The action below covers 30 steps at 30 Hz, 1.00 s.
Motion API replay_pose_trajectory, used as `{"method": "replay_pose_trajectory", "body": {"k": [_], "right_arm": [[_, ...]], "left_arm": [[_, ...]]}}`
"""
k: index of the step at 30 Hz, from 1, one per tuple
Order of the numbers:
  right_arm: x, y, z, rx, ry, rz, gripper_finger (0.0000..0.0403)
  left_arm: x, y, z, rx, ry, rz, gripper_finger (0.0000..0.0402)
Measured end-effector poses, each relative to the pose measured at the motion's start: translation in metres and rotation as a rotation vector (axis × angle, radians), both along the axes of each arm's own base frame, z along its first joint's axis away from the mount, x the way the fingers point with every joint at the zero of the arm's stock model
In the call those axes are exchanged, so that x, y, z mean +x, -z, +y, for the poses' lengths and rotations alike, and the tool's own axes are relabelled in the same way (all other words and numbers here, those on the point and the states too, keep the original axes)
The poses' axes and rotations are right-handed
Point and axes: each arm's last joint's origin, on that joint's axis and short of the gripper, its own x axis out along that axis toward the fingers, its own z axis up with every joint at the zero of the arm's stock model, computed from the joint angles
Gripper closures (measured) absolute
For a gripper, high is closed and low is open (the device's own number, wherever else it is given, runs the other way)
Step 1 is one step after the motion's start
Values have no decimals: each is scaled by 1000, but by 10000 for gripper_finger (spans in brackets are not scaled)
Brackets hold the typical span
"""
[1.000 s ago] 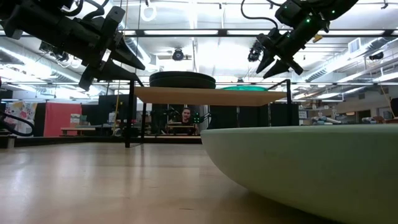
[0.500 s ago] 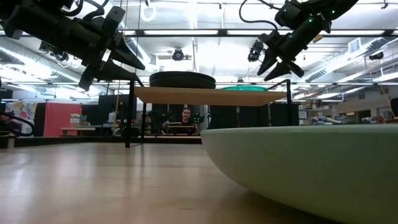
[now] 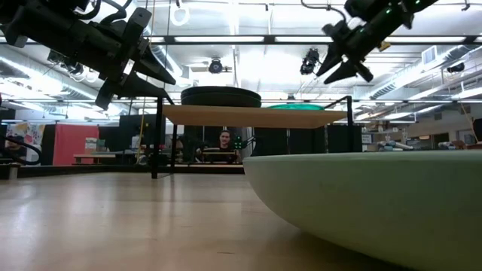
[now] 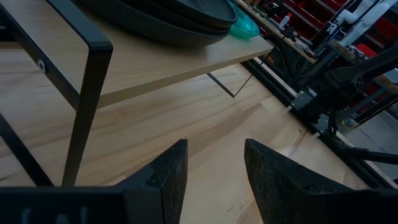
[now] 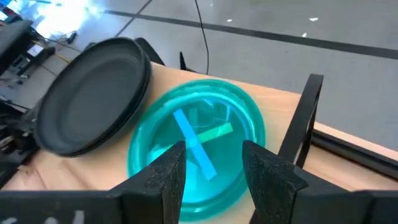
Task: Place and stack plates onto a shelf
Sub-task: Stack the orange plate on top of the light blue plate on the shelf
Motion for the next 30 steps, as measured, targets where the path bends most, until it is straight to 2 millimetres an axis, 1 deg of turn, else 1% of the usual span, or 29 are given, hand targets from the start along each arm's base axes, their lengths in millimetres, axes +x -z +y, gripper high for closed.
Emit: {"method": "replay_pose_trajectory", "body": {"k": [6, 12, 16, 21, 30], "right_arm": [[-16, -10, 25, 22, -53, 9, 240], [-29, -14, 58, 53, -124, 65, 240], [-35, -16, 79, 60, -135, 86, 240], [-35, -19, 101, 51, -173, 65, 240], [-24, -18, 131, 59, -237, 62, 240]], "left_arm": [[0, 0, 0, 0, 0, 0, 237], [0, 0, 0, 0, 0, 0, 237], [0, 0, 0, 0, 0, 0, 237], [0, 0, 0, 0, 0, 0, 237], [0, 0, 0, 0, 0, 0, 237]]}}
